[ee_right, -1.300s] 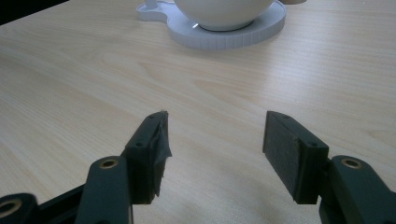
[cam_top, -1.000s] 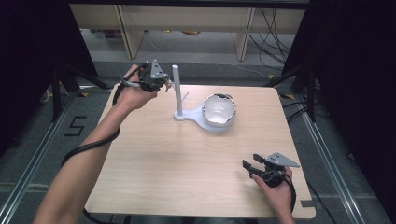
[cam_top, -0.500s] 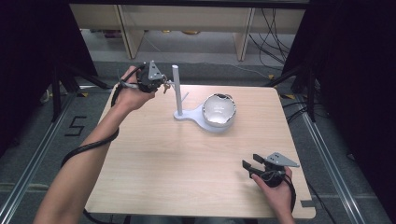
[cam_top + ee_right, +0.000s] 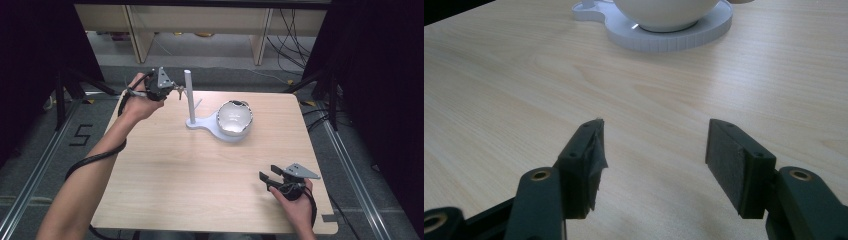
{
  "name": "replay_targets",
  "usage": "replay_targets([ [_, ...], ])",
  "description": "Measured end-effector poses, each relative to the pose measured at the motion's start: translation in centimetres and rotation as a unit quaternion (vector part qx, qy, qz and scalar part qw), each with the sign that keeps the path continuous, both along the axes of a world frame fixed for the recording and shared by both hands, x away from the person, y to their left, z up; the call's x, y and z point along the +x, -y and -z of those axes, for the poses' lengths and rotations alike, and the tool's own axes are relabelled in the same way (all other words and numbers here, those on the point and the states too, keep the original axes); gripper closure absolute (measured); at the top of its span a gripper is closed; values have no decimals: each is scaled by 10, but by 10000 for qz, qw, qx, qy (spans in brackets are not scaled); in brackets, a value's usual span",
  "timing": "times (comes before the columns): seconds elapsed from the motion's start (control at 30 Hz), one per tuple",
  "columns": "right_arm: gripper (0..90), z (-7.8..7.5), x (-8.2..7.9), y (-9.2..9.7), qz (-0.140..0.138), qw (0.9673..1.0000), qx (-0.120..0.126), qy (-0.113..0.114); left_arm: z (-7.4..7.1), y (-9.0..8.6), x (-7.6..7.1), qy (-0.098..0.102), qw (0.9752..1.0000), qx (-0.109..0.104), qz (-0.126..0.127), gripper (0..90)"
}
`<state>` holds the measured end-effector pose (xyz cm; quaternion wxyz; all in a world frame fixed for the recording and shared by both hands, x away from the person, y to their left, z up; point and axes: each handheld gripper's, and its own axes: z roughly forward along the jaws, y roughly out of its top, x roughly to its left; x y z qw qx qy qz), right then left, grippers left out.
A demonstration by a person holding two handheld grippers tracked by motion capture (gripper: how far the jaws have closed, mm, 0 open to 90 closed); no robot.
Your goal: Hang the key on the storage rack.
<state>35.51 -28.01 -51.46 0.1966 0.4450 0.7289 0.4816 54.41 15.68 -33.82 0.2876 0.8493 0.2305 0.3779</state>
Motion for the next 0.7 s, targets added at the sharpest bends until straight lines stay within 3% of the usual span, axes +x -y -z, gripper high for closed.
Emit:
replay_targets([
  [0.33, 416, 0, -1, -2, 20, 9999, 53, -86, 6, -1, -9, 174, 9997, 175, -61, 805],
  [0.37, 416, -1, 0, -1, 3, 10000, -74, 8, 7, 0, -9, 184, 9996, 209, -73, 805],
  [0.7, 417, -1, 0, 0, -3, 10000, -81, 16, 10, 8, -12, 124, 9991, 413, -29, 805],
])
